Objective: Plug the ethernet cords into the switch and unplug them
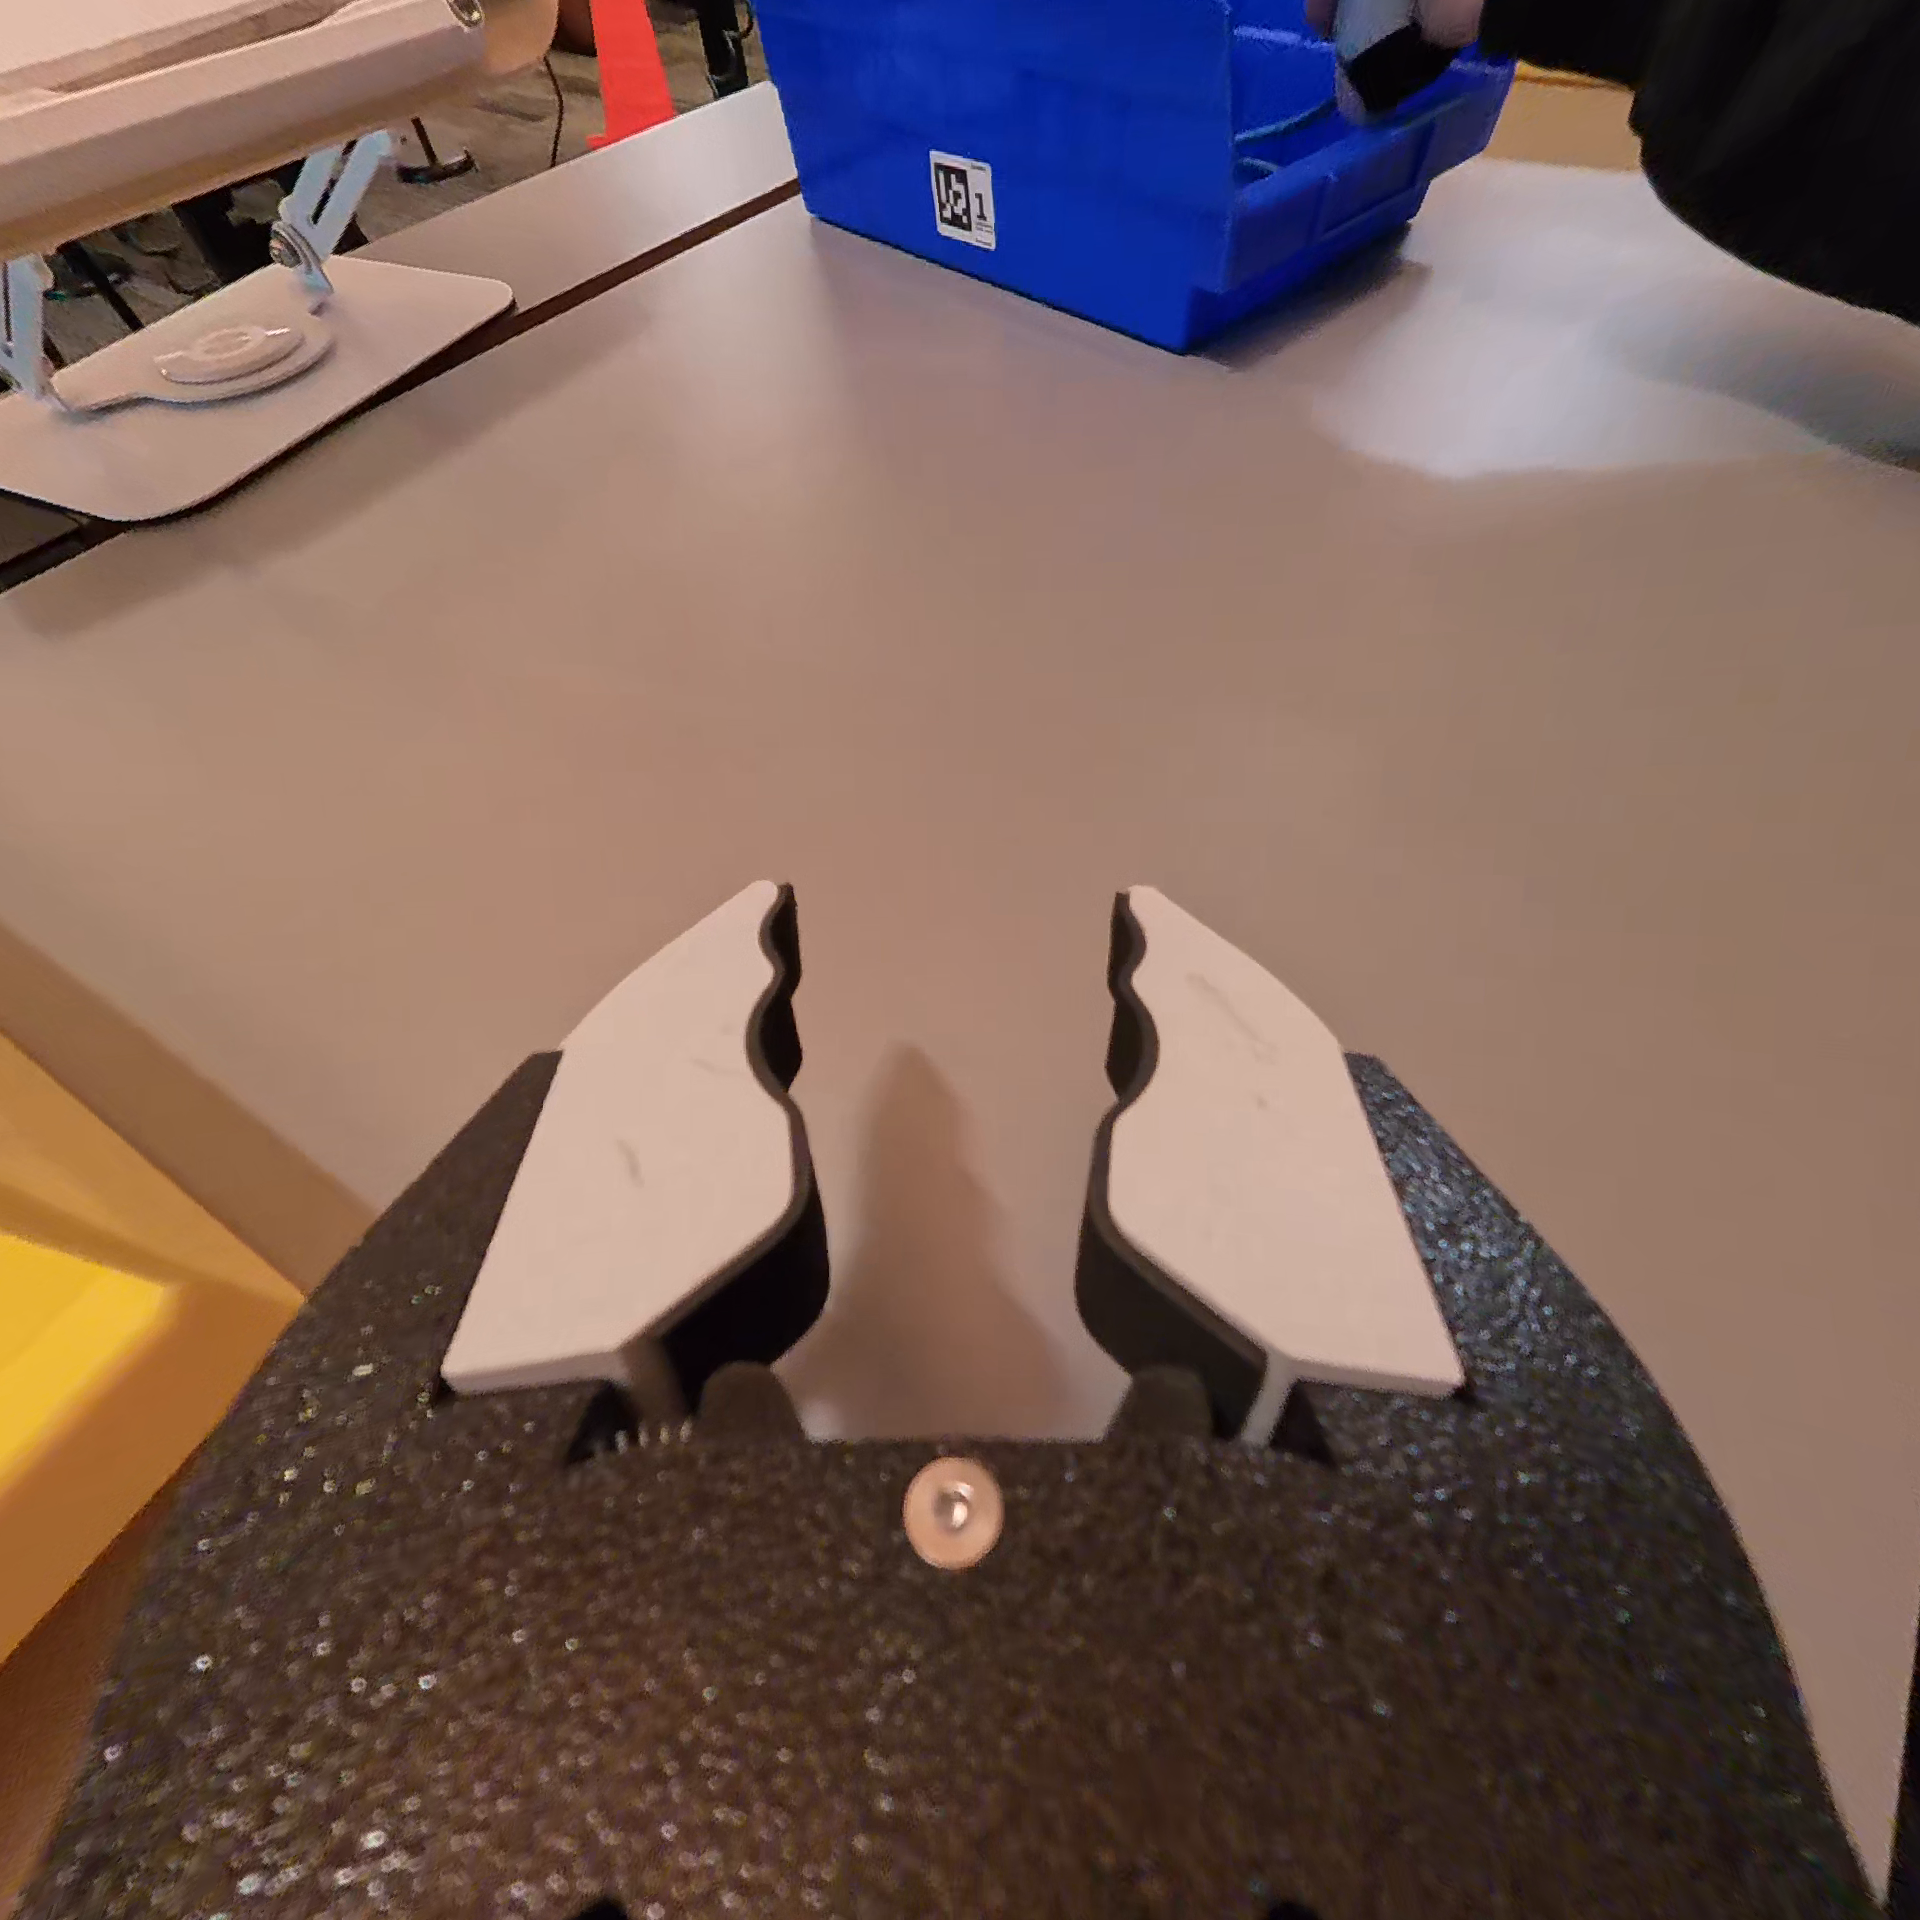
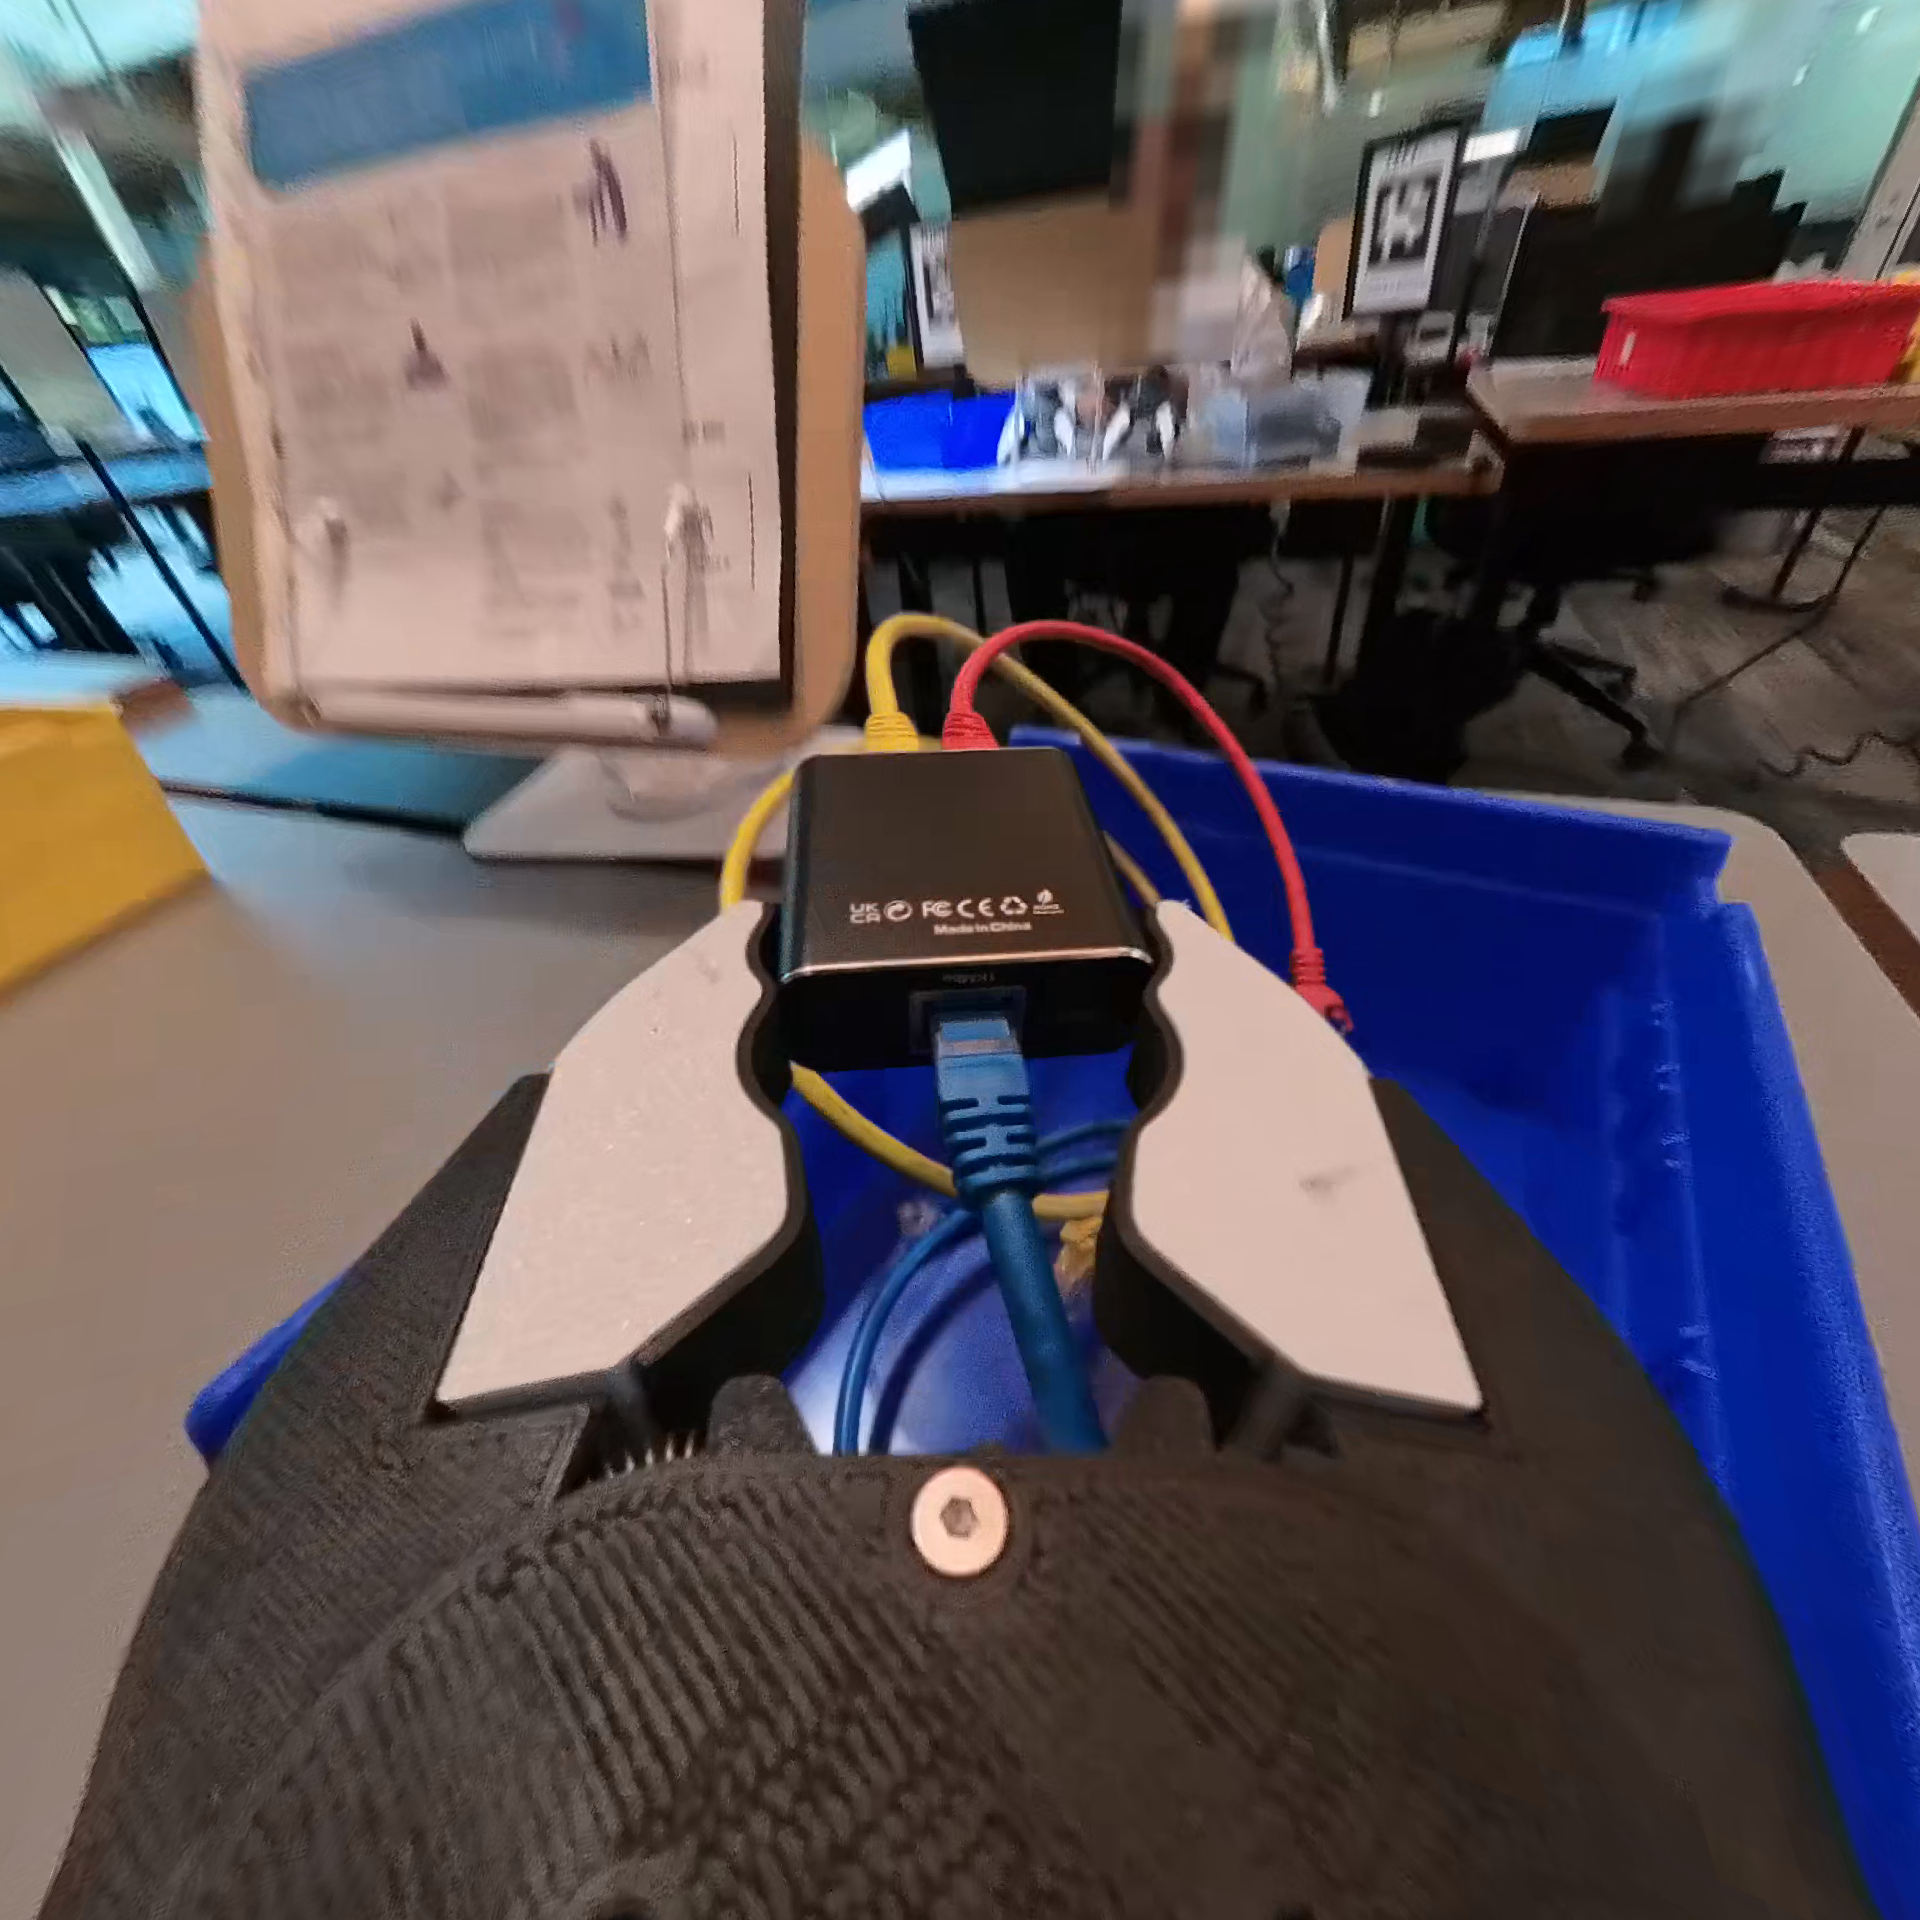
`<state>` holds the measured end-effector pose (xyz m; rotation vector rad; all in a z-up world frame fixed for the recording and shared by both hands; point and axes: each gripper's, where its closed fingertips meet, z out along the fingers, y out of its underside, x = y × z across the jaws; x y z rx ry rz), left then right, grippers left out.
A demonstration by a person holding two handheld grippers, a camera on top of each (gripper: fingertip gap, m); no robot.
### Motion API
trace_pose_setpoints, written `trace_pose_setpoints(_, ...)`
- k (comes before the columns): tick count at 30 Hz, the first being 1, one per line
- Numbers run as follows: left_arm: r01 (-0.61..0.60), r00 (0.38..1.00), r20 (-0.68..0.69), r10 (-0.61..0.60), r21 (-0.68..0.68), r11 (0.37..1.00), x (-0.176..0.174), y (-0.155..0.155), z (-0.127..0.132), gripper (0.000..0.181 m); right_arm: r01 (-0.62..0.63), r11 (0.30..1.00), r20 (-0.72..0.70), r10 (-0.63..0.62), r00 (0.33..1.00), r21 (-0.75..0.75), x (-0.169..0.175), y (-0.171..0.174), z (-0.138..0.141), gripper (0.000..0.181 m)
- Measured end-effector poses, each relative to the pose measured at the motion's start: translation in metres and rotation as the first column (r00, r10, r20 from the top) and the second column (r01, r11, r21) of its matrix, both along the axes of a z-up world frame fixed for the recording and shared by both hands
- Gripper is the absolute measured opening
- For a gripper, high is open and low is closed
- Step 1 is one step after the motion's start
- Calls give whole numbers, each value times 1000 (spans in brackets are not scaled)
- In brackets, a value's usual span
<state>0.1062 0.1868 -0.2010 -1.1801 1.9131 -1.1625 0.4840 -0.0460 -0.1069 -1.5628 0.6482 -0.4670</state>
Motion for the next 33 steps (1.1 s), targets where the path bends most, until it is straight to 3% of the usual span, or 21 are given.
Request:
trace_pose_setpoints(2, 9, 1000, -9, -9, 8, 1000, 0, -4, -1, 57, -30, 986, -70, 19, 997, -164, -6, 8, -18, 65)
trace_pose_setpoints(5, 29, 999, -31, -28, 25, 999, 3, -12, -3, 57, -129, 880, -198, 40, 979, -458, -18, 9, -57, 64)
trace_pose_setpoints(9, 61, 997, -47, -57, 68, 996, 8, -25, 0, 57, -191, 843, -305, 33, 952, -503, -32, 3, -61, 63)
trace_pose_setpoints(11, 83, 996, -46, -79, 81, 993, 11, -35, 4, 57, -262, 785, -393, 26, 919, -561, -44, -9, -73, 64)
trace_pose_setpoints(14, 118, 992, -47, -114, 99, 988, 19, -52, 11, 58, -228, 721, -318, 11, 948, -655, -56, -28, -70, 67)
trace_pose_setpoints(16, 137, 990, -33, -134, 95, 986, 29, -68, 18, 59, -165, 751, -256, -5, 967, -639, -71, -39, -58, 66)
trace_pose_setpoints(19, 121, 992, 30, -123, 57, 991, 58, -97, 33, 63, -145, 851, -213, 39, 976, -505, -113, -44, -46, 61)
trace_pose_setpoints(24, 48, 994, 95, -47, -11, 999, 137, -155, 52, 80, -121, 905, -187, 47, 981, -408, -159, -60, -59, 62)
trace_pose_setpoints(33, -158, 983, 77, 164, -79, 984, 266, -200, 43, 77, 51, 952, -95, -83, 992, -301, -151, -92, -43, 77)
